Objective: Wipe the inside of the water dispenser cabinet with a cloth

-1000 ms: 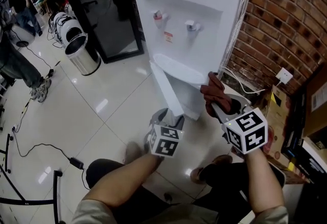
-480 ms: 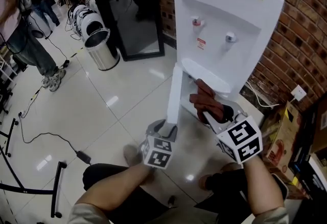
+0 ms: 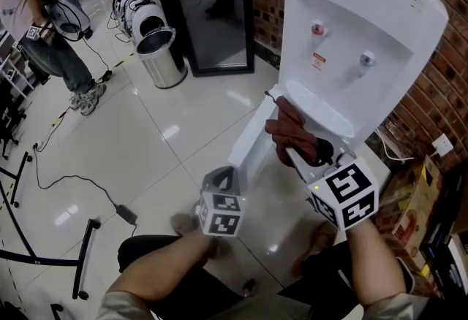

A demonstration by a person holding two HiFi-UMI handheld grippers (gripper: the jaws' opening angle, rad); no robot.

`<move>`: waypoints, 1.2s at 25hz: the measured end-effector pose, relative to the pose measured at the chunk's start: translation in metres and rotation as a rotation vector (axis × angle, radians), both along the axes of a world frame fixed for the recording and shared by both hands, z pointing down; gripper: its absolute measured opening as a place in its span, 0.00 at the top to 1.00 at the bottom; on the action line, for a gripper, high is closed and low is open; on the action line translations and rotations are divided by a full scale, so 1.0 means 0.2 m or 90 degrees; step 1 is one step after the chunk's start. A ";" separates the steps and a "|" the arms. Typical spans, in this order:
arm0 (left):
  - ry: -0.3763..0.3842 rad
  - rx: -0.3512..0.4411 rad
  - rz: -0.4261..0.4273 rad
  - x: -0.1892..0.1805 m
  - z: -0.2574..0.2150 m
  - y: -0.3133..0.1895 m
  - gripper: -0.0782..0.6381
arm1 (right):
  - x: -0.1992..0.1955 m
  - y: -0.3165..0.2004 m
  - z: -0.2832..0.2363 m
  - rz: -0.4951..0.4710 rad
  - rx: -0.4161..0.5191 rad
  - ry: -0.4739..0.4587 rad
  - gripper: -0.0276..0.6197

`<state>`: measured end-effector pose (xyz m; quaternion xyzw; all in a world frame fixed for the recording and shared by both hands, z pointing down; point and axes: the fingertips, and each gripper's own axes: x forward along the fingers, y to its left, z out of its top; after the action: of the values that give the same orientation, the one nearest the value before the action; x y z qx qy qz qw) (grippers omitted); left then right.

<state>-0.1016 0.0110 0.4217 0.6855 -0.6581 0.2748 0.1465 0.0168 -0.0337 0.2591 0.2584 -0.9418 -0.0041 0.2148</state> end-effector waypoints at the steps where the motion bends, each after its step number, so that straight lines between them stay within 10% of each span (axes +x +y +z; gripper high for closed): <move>1: 0.002 0.003 -0.025 -0.07 0.00 -0.01 0.89 | -0.04 0.00 -0.01 -0.007 0.004 -0.005 0.79; 8: 0.045 0.028 -0.106 -0.31 -0.10 -0.11 0.89 | -0.22 -0.05 0.04 -0.016 0.004 -0.003 0.79; 17: 0.133 0.048 0.026 -0.08 -0.19 -0.02 0.65 | -0.23 -0.01 -0.11 -0.020 0.024 -0.047 0.79; 30: 0.022 -0.017 0.013 -0.08 -0.09 -0.14 0.65 | -0.33 -0.03 -0.06 -0.054 0.021 -0.051 0.79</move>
<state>-0.1184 -0.0178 0.4039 0.6951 -0.6444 0.2733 0.1642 -0.0499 -0.0402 0.2470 0.2214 -0.9597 -0.0183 0.1724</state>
